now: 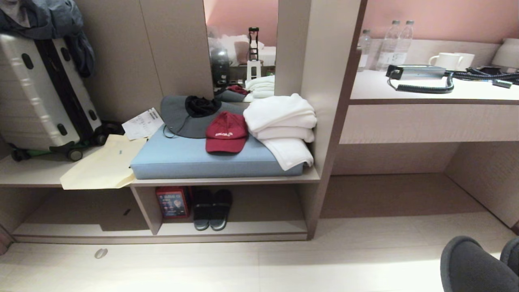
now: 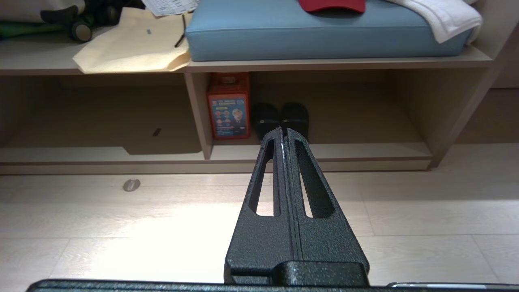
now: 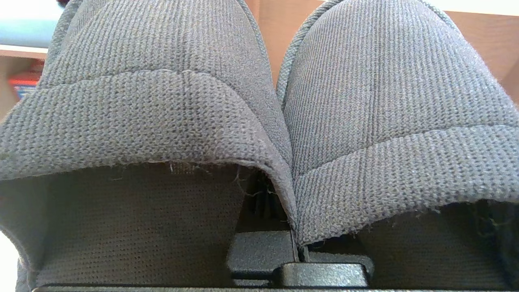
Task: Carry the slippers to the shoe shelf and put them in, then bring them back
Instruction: Place the slippers on the floor
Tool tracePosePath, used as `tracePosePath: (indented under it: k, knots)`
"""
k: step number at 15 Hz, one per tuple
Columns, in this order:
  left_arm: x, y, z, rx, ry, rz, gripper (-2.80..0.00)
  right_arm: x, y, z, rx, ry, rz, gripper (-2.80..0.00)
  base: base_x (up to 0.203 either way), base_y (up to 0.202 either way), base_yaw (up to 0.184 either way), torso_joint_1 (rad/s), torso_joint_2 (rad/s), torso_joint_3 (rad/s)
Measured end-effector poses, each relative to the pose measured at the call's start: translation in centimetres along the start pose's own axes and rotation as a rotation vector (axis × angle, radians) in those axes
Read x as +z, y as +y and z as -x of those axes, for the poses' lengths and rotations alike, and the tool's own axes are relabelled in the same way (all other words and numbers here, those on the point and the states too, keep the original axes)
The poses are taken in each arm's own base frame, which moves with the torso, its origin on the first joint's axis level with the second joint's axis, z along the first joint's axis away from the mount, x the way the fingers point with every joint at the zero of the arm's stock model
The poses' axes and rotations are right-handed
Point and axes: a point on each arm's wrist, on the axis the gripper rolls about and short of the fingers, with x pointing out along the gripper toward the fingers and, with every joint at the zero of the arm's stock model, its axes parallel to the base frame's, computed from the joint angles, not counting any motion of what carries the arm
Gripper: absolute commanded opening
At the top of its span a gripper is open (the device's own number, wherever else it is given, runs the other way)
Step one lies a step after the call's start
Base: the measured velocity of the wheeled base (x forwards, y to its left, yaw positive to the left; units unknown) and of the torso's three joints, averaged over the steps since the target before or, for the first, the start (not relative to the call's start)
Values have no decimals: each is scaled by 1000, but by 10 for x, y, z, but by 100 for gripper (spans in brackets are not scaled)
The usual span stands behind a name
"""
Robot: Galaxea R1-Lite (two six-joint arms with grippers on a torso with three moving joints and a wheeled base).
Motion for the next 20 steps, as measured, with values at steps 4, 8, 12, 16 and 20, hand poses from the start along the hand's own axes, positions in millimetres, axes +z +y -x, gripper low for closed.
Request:
tracePosePath:
  k: [4, 8, 12, 16, 20]
  knots:
    - [0, 0, 0, 0, 0, 1, -280, 0, 0, 0, 0, 0, 0, -280, 0, -197, 2, 2, 4, 3]
    - [0, 0, 0, 1, 0, 0, -280, 0, 0, 0, 0, 0, 0, -280, 0, -198, 3, 3, -2, 1]
    - [0, 0, 0, 1, 1, -1, -280, 0, 0, 0, 0, 0, 0, -280, 0, -198, 2, 3, 2, 4]
    - [0, 0, 0, 0, 0, -1, -280, 0, 0, 0, 0, 0, 0, -280, 0, -194, 5, 3, 6, 0]
    - [0, 0, 0, 1, 0, -1, -280, 0, 0, 0, 0, 0, 0, -280, 0, -196, 3, 2, 4, 2]
